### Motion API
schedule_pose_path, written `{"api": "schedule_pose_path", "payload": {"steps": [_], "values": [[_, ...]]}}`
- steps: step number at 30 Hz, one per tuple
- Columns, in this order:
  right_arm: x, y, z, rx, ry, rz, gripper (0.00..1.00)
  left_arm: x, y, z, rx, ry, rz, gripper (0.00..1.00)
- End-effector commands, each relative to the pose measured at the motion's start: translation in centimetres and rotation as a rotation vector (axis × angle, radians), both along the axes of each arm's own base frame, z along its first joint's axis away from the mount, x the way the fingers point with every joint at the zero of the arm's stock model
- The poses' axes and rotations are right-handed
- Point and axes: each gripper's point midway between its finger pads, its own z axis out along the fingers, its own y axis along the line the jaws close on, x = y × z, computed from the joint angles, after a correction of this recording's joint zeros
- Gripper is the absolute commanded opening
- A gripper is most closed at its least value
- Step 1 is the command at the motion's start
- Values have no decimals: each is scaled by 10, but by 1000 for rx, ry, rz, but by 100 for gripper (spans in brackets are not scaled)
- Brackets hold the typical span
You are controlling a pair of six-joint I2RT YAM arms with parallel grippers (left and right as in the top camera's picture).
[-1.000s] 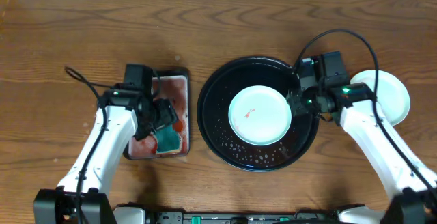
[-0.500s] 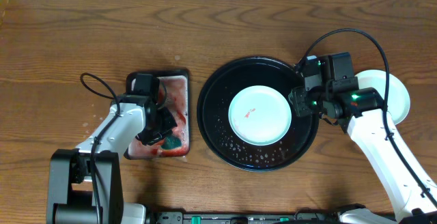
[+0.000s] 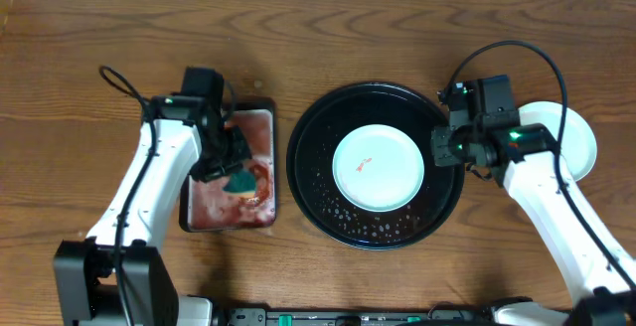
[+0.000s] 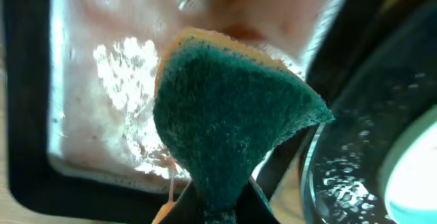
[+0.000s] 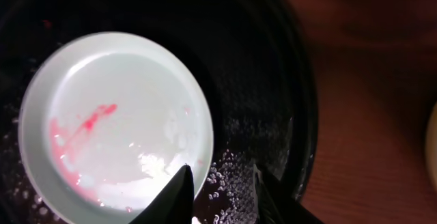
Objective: Clean dirty plates on tray and stack at the side
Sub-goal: 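Grasp the green sponge in the basin with left gripper and lift, then scrub the green plate with the sponge while right gripper holds it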
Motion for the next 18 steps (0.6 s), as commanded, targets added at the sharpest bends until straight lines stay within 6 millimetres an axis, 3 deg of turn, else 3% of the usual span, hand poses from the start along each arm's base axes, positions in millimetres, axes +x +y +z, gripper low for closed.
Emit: {"api": "schedule_pose_path", "payload": {"steps": [1,5,9,12,13,18], "values": [[1,-3,-20,25,88,-112,23,13,13,17,79,-62,-36,7],[-5,2,-45,25,173,-101,22,14,19,18,115,-67,-32,8],[-10,4,-70,2,247,-85,25,16,8,21,95,-78,-64,7],[-11,4,-87,-9,287,-80,26,22,-19,27,1,-111,-107,7],[-13,10,-97,22,317,-69,25,28,-48,33,-103,-153,-155,8],[-13,31,-111,125,357,-21,22,35,-114,43,-234,-238,-288,7]]}}
